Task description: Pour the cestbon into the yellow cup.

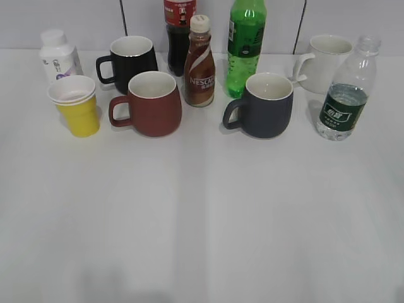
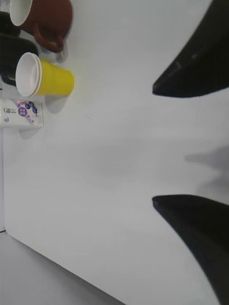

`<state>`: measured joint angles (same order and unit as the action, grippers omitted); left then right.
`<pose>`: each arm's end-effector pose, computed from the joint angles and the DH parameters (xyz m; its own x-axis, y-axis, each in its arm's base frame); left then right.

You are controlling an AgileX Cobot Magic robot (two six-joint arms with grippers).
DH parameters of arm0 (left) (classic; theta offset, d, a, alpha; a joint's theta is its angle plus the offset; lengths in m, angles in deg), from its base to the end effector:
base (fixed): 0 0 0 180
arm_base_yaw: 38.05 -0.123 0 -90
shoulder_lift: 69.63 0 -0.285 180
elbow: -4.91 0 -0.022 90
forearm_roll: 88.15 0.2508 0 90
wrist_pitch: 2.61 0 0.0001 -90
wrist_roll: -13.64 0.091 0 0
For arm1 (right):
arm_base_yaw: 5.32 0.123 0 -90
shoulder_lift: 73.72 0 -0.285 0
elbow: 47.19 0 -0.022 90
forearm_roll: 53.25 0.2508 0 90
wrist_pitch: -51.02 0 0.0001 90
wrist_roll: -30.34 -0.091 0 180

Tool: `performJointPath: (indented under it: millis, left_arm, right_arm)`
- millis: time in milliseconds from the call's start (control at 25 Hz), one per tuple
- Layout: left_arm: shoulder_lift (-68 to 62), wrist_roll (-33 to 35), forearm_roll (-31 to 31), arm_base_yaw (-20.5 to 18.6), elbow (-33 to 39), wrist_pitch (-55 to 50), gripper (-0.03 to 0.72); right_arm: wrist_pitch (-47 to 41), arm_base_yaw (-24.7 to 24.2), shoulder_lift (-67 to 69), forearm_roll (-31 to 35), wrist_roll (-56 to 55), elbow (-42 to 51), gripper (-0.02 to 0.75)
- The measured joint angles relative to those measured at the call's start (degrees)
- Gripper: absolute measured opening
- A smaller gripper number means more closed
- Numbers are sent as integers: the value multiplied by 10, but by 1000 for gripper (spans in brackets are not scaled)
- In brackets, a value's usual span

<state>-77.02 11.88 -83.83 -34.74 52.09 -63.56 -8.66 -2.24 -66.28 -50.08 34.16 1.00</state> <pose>-0.0087 0.0065 0.2839 -0.4290 0.0308 -0.9028 0.0008 0.9994 0.0337 -0.0061 0.0040 0.2808 -0.4222 -0.0614 -0.9044 -0.1132 0.9935 -0.0146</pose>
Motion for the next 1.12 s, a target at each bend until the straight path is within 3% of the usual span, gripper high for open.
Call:
performJointPath:
  millis: [1120]
  left_arm:
    - [0,0,0,0,0,0,459]
  right_arm:
    - [0,0,0,0,0,0,511]
